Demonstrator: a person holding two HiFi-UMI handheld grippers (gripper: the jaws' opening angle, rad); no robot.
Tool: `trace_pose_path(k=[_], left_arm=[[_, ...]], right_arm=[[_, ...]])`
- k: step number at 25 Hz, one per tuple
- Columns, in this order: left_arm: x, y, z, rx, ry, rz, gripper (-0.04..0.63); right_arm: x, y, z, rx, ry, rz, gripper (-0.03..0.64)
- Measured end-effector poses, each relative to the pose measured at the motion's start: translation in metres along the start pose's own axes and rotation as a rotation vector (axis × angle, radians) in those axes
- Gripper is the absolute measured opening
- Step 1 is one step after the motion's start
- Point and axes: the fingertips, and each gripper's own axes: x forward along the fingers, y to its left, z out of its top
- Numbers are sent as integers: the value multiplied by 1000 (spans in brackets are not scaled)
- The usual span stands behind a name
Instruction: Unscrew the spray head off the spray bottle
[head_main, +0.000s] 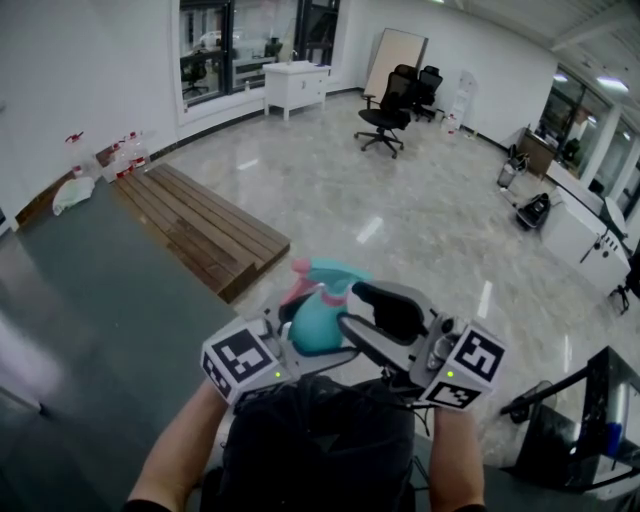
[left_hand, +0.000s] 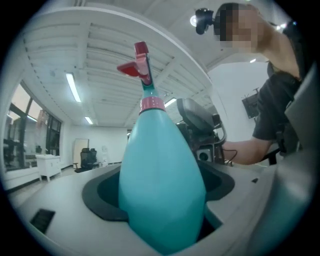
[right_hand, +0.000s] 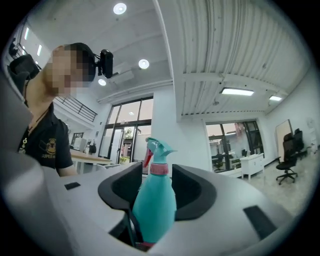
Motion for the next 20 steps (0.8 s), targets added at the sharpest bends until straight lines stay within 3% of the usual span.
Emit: trace_pose_path(k=[5, 9, 12, 20], left_arm=[[4, 23, -13, 24, 81, 183, 425], [5, 34, -20, 34, 116, 277, 425], [5, 38, -22, 46, 130, 318, 425], [6, 45, -28, 65, 174, 406, 425]], right_arm=[[4, -15, -8, 7, 57, -152, 193], [11, -27, -16, 2, 112, -296, 193], [14, -32, -17, 28, 106, -340, 150], [18, -38, -15, 80, 83, -406, 150]])
